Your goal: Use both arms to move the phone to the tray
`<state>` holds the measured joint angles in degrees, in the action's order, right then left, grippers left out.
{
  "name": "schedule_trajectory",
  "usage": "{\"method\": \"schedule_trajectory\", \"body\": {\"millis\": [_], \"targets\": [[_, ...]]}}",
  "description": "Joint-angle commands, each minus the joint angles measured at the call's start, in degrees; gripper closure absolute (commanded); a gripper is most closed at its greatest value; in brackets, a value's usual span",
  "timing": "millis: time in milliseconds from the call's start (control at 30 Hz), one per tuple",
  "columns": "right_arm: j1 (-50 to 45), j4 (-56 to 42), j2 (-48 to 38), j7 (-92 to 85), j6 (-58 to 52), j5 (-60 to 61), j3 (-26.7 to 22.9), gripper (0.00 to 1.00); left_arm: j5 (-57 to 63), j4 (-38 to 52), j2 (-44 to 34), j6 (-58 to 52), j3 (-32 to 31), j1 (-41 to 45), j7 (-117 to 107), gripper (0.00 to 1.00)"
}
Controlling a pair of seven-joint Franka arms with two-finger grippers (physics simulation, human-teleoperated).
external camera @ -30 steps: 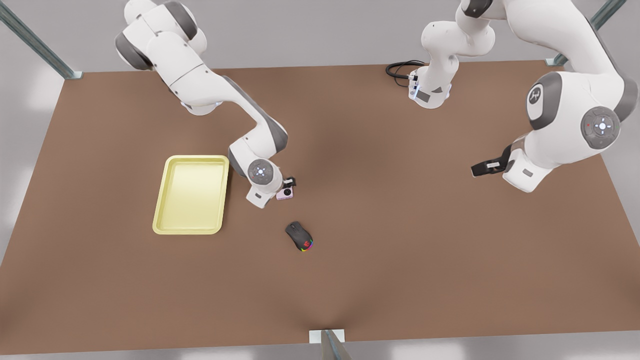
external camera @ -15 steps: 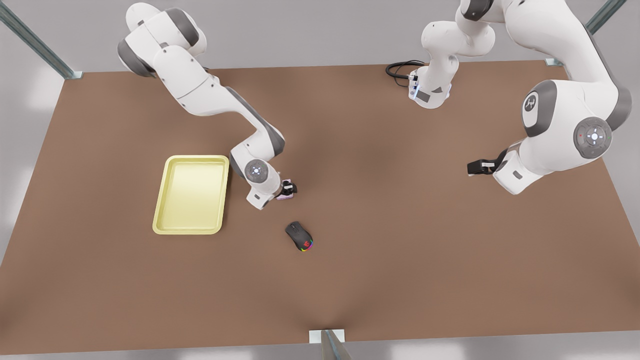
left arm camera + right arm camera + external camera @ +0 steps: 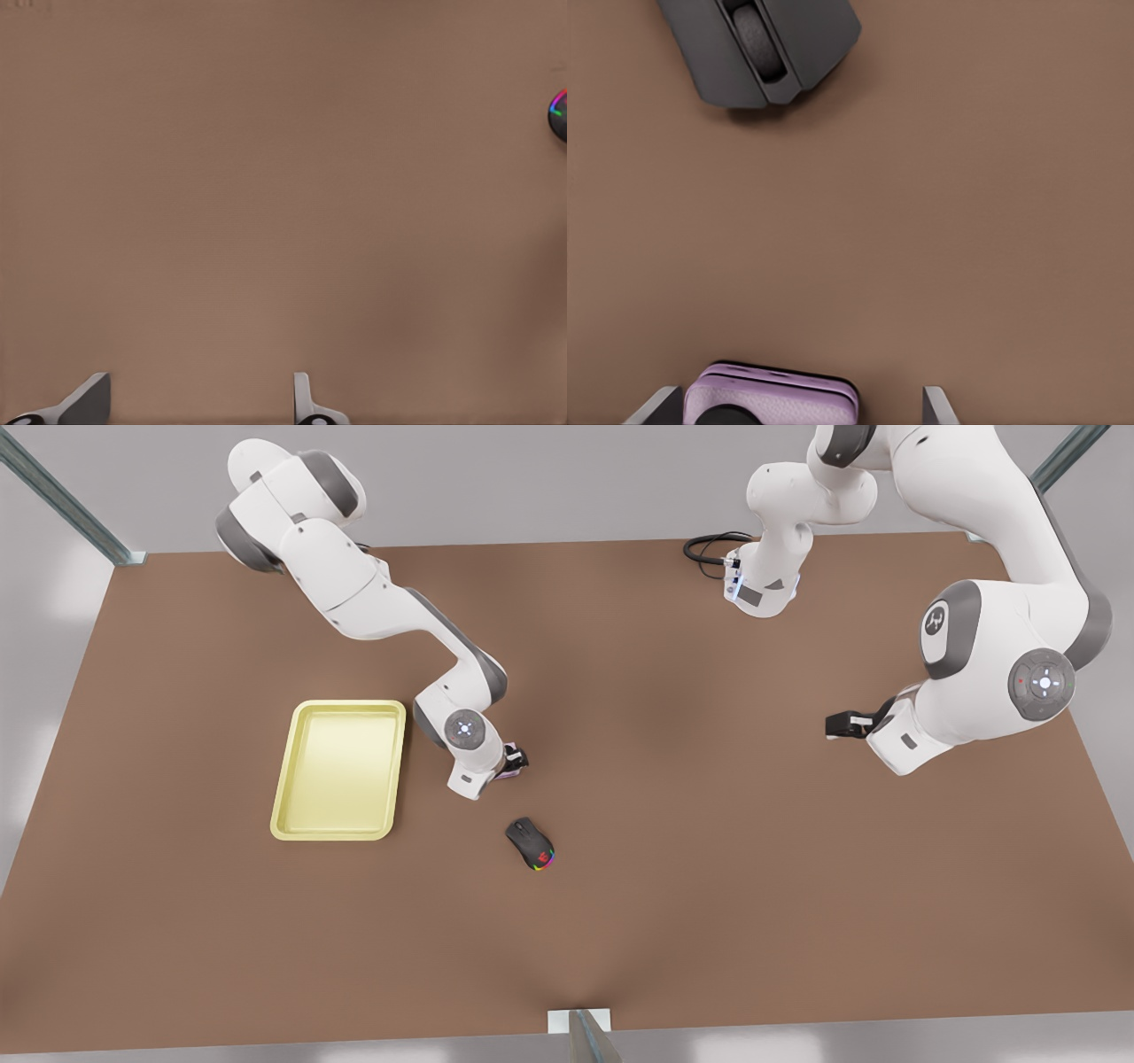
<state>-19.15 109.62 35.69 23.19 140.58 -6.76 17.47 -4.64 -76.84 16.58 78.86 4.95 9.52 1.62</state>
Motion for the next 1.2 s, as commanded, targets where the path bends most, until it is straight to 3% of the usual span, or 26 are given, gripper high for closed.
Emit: {"method": "schedule_trajectory", "body": {"millis": [0, 500, 1167], "targets": [[-0.01, -0.02, -0.01, -4.56, 0.31, -0.01, 0.11, 0.0, -0.01, 0.03, -0.06, -0.02, -0.03, -0.03, 3.66, 0.0], [-1.15, 0.59, 0.35, -3.86, -1.45, 0.08, 0.29, 0.0, -3.62, 0.03, -2.96, -1.08, 0.5, -0.03, 2.87, 0.0], [-3.35, -0.11, 1.75, 9.59, -4.17, -0.01, -0.07, 0.0, -3.0, 0.2, -2.43, -1.08, 0.32, 0.06, 1.72, 0.0]]}}
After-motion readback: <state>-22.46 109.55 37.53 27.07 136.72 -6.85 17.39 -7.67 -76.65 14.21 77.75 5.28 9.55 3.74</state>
